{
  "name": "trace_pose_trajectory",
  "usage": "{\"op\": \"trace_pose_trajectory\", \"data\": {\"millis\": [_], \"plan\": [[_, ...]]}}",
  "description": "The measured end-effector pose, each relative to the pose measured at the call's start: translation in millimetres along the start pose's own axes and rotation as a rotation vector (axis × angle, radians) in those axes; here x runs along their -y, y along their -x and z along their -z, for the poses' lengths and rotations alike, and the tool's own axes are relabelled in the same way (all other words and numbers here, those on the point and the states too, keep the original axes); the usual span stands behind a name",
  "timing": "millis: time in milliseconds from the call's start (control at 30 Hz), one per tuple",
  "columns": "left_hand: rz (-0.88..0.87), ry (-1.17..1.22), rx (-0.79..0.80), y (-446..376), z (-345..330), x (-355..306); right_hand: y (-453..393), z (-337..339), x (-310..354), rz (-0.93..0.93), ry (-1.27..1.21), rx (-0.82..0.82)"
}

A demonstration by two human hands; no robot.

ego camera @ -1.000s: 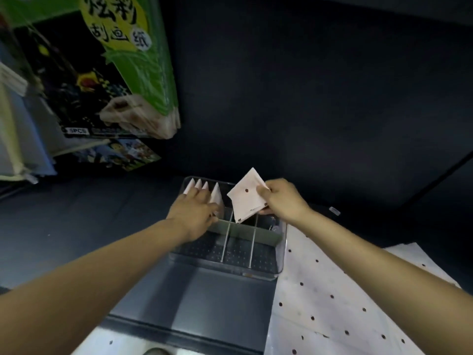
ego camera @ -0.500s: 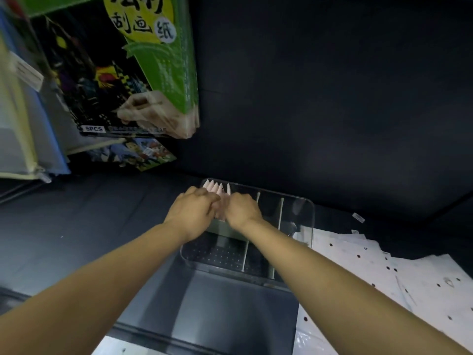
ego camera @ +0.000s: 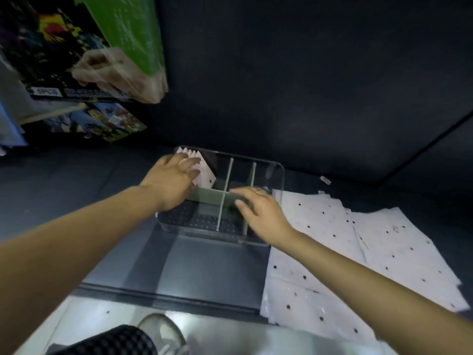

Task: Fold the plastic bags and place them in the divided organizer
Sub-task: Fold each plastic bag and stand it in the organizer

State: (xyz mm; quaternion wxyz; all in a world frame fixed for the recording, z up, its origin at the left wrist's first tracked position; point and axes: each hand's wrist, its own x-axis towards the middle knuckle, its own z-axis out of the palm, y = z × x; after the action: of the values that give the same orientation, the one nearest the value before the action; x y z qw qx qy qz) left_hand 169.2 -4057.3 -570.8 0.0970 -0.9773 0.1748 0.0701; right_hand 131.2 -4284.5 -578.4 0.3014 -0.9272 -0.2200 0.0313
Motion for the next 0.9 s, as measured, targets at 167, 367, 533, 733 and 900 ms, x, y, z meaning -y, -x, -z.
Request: {"op": "trace_pose_trajectory", "data": {"millis": [167, 367, 533, 733, 900], "plan": [[-0.258, 0.1, -0.391, 10.8, 23.0, -50.0, 120.0, 43.5, -81.7, -0.197, 0.15, 0.056], [-0.489, 0.291, -0.185, 28.0, 16.8, -159.6, 238.7, 37.5, -136.0, -0.206, 0.37, 0.425], [-0.483, 0.342, 0.316, 59.3, -27.1, -233.2, 274.3, 27.5, -150.5, -0.13, 0.334, 0.361], [-0.414, 0.327, 0.313, 84.4, -50.0, -260.6, 275.0, 42.5, -156.7, -0.162, 0.172, 0.343], [-0.346, 0.475, 0.252, 81.9, -24.4, -265.4, 264.6, 76.5, -152.3, -0.267, 0.006, 0.314]]}}
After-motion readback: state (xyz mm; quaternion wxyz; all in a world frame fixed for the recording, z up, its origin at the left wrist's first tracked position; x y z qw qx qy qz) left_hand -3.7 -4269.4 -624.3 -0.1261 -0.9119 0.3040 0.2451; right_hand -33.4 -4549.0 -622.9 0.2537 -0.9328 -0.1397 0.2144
